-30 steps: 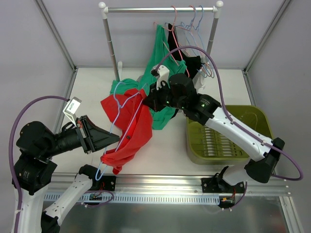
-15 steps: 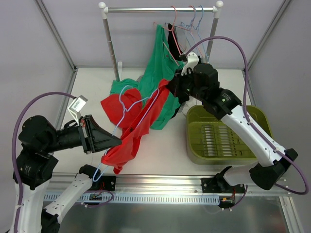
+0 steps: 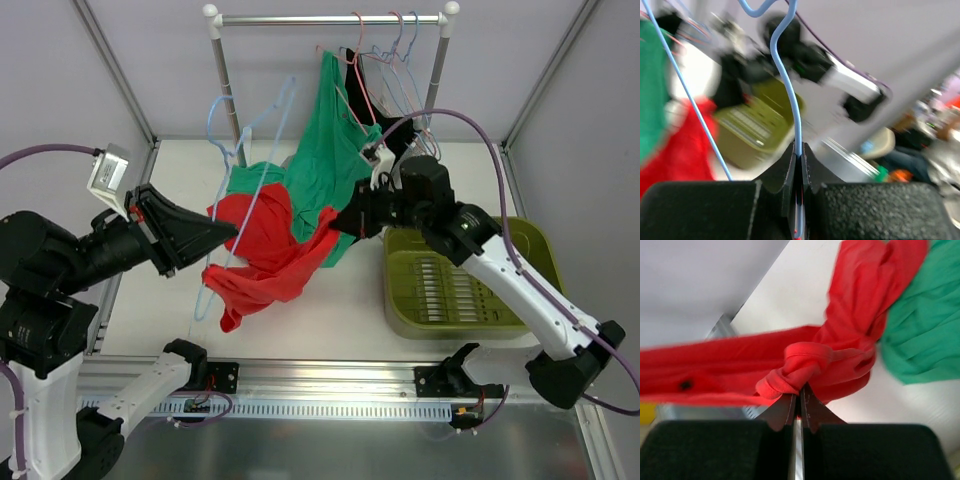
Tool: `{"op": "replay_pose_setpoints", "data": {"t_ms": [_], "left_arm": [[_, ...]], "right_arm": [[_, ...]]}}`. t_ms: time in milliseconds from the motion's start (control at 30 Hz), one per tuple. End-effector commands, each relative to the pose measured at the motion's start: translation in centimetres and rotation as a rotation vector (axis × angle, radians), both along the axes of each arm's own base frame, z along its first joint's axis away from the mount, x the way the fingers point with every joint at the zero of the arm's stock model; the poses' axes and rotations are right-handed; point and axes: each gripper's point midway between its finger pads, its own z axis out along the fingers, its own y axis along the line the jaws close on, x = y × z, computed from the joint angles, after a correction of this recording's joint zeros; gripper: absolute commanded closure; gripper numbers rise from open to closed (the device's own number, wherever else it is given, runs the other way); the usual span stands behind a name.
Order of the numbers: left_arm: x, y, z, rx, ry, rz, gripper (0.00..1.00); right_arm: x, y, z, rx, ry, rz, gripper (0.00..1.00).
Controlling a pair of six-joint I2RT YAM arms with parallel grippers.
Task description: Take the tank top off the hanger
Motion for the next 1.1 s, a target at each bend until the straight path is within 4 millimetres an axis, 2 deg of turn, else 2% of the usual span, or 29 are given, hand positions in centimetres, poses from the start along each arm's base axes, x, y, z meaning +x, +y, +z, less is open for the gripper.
{"op": "replay_pose_setpoints", "data": {"t_ms": [0, 67, 133, 200, 233, 267, 367, 500, 533, 600, 667, 800, 900, 933, 967, 1000, 1033, 1067], "left_arm": [[6.0, 1.5, 2.7, -0.004, -0.216, 0.269, 1.0], [7.9, 1.8, 4.3, -0.035, -0.352, 0.339, 1.0], [9.8, 2.3, 5.7, -0.079, -0.468, 0.418, 1.0], [10.6, 2.7, 6.5, -0.099, -0.573, 0.467, 1.0], [11.8, 2.5, 5.5, -0.087, -0.595, 0.481, 1.0], [11.9, 2.7, 6.7, -0.101, -0.706, 0.508, 1.0], [13.9, 2.7, 5.9, -0.049, -0.802, 0.559, 1.0], [15.9, 2.9, 5.2, 0.03, -0.857, 0.621, 1.0], [16.2, 3.1, 5.1, 0.033, -0.851, 0.635, 1.0], [16.4, 3.8, 5.1, 0.03, -0.833, 0.676, 1.0], [15.5, 3.8, 5.0, 0.028, -0.847, 0.659, 1.0], [14.7, 4.0, 3.4, 0.044, -0.811, 0.648, 1.0], [12.5, 4.3, 3.1, -0.024, -0.731, 0.613, 1.0], [11.6, 4.2, 2.3, -0.033, -0.681, 0.581, 1.0], [10.9, 3.7, 1.7, -0.081, -0.587, 0.534, 1.0], [10.0, 3.3, 0.7, -0.093, -0.537, 0.489, 1.0], [9.9, 3.0, -0.5, -0.101, -0.466, 0.46, 1.0], [9.6, 2.6, -1.3, -0.146, -0.365, 0.43, 1.0]], "right_arm": [[-6.7, -0.6, 3.7, 0.147, 0.031, 0.175, 1.0], [-9.1, -1.4, 3.9, 0.178, 0.054, 0.217, 1.0], [-10.4, -1.9, 3.7, 0.2, 0.101, 0.22, 1.0], [-11.8, -2.7, 4.5, 0.235, 0.11, 0.219, 1.0], [-12.3, -3.0, 4.6, 0.242, 0.116, 0.223, 1.0], [-12.9, -3.6, 5.2, 0.258, 0.105, 0.214, 1.0], [-14.0, -4.5, 5.8, 0.285, 0.122, 0.21, 1.0], [-14.9, -5.6, 3.8, 0.208, 0.175, 0.186, 1.0], [-15.2, -6.2, 2.0, 0.142, 0.212, 0.168, 1.0], [-14.9, -6.9, -0.1, 0.066, 0.235, 0.12, 1.0], [-15.4, -7.0, -1.6, 0.019, 0.271, 0.132, 1.0], [-16.2, -5.8, -3.7, -0.049, 0.319, 0.185, 1.0], [-16.0, -4.6, -5.0, -0.109, 0.323, 0.205, 0.99], [-15.9, -4.0, -5.0, -0.112, 0.312, 0.216, 0.95], [-15.4, -3.4, -5.8, -0.14, 0.32, 0.211, 0.81], [-15.4, -2.7, -6.0, -0.149, 0.306, 0.225, 0.73], [-15.1, -2.3, -6.0, -0.158, 0.301, 0.221, 0.6], [-14.3, -1.9, -6.8, -0.191, 0.298, 0.189, 0.25]]}}
